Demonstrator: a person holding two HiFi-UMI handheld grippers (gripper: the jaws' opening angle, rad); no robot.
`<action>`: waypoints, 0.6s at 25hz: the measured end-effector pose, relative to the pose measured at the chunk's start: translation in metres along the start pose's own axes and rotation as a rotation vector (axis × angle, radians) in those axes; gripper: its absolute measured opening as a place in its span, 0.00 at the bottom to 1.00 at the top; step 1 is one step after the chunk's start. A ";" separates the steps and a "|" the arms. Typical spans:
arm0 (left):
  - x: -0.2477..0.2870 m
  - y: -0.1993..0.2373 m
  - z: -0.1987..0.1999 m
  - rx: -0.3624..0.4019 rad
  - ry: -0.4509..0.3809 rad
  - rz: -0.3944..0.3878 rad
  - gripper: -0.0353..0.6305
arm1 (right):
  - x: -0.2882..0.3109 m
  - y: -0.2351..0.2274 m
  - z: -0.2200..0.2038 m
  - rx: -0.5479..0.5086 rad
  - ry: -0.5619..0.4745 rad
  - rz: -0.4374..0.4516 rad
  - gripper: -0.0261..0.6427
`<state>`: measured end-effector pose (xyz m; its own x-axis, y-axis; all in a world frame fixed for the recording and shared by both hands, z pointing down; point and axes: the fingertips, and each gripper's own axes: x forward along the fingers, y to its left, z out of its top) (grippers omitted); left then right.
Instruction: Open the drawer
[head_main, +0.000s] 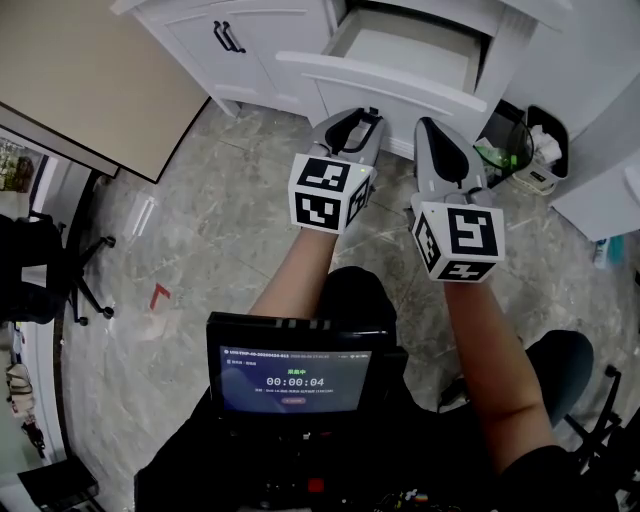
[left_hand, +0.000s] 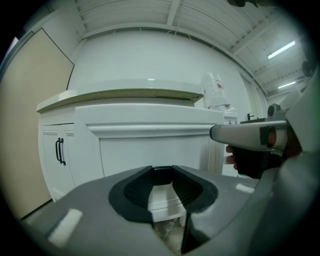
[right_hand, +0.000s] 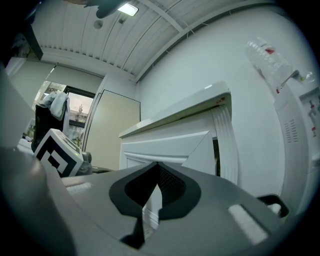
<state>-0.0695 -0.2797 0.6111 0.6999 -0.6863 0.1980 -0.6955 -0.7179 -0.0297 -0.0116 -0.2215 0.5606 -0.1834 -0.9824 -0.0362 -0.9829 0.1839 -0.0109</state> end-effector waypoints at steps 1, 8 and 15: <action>-0.001 0.000 0.000 -0.002 -0.002 0.004 0.24 | -0.001 0.001 0.000 -0.001 -0.001 0.005 0.07; 0.004 -0.001 0.017 -0.007 -0.033 0.070 0.25 | 0.003 -0.004 0.005 0.009 0.011 0.043 0.07; -0.032 -0.022 0.100 0.016 0.009 0.148 0.16 | -0.013 0.009 0.073 0.024 0.069 0.137 0.07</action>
<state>-0.0606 -0.2538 0.5076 0.5882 -0.7837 0.1994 -0.7884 -0.6107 -0.0745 -0.0167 -0.2045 0.4883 -0.3174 -0.9478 0.0302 -0.9480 0.3163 -0.0350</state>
